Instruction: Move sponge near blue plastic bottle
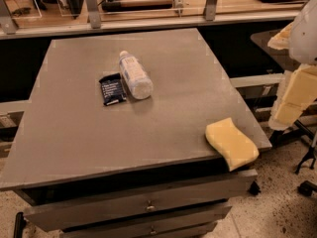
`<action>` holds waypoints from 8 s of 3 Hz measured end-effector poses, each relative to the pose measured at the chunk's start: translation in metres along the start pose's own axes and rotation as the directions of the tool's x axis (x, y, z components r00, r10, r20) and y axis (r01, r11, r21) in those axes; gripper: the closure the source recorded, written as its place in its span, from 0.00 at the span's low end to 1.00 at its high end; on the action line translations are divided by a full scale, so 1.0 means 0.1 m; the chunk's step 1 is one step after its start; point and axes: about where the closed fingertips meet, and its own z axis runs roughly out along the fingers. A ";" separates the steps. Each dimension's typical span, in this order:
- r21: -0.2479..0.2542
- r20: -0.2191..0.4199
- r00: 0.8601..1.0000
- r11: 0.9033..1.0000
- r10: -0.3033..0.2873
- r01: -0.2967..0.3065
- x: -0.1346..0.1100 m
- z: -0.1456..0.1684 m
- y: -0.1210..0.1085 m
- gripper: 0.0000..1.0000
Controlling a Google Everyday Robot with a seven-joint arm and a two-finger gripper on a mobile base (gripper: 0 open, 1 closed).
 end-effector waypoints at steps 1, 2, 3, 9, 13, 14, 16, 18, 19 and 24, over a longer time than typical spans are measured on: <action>0.000 0.000 1.000 1.000 0.000 0.000 0.00 0.00 0.00 0.00; -0.040 -0.023 0.999 0.998 0.037 -0.038 0.08 0.25 0.09 0.00; -0.094 -0.032 0.997 0.993 0.067 -0.070 0.14 0.64 0.26 0.00; -0.193 -0.028 0.997 0.979 0.069 -0.073 0.16 1.38 0.66 0.62; -0.123 -0.030 0.997 0.990 0.069 -0.072 0.01 0.96 -0.22 1.00; -0.046 0.012 0.996 0.995 0.090 -0.089 -0.23 0.81 -0.70 1.00; -0.026 0.041 0.996 0.996 0.082 -0.081 -0.56 0.84 -0.93 1.00; 0.005 0.073 0.991 0.993 0.115 -0.116 -0.89 1.11 -1.43 1.00; -0.001 0.077 0.984 0.987 0.159 -0.159 -0.90 1.47 -1.58 1.00; -0.105 0.109 0.979 0.982 0.170 -0.159 -1.29 2.14 -1.75 1.00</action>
Offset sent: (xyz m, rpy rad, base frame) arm -0.0105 -0.0053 -0.0867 -0.0018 0.1725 -0.0980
